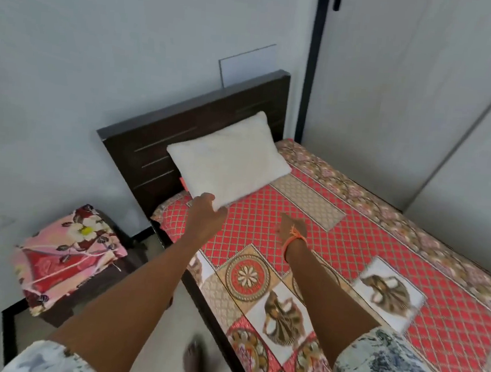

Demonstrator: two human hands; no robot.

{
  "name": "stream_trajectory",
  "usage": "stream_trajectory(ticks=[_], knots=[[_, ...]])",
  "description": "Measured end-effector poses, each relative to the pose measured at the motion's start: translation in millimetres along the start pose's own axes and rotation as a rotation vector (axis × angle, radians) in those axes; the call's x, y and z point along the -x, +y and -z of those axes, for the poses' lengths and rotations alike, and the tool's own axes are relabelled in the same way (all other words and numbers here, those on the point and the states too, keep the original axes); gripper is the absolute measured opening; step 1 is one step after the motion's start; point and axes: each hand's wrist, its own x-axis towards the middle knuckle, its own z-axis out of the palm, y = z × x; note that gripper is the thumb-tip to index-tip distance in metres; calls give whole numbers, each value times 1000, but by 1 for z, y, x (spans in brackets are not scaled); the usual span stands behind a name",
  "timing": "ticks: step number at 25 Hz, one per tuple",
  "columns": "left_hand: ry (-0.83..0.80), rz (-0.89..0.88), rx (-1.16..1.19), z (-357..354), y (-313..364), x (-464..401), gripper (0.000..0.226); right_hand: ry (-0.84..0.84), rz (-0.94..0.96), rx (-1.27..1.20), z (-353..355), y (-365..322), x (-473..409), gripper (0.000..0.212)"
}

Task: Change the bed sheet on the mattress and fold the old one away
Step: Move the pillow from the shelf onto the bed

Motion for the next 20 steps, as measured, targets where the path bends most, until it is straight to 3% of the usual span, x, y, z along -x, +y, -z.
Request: stream_trajectory(ticks=[3, 7, 11, 15, 16, 20], knots=[[-8, 20, -71, 16, -21, -114, 55, -45, -80, 2, -69, -23, -64, 57], [-55, -17, -268, 27, -58, -290, 49, -22, -228, -88, -182, -34, -171, 56], [-46, -231, -495, 19, -89, -433, 53, -20, -400, -212, -277, -29, -261, 69], [-100, -246, -621, -10, -131, -536, 77, 37, -472, -276, -342, -1, -365, 108], [-99, -236, -655, -16, -142, -550, 81, 51, -479, -298, -350, 5, -381, 109], [-39, -280, -740, -29, -162, -574, 99, 98, -493, -500, -358, 16, -402, 74]])
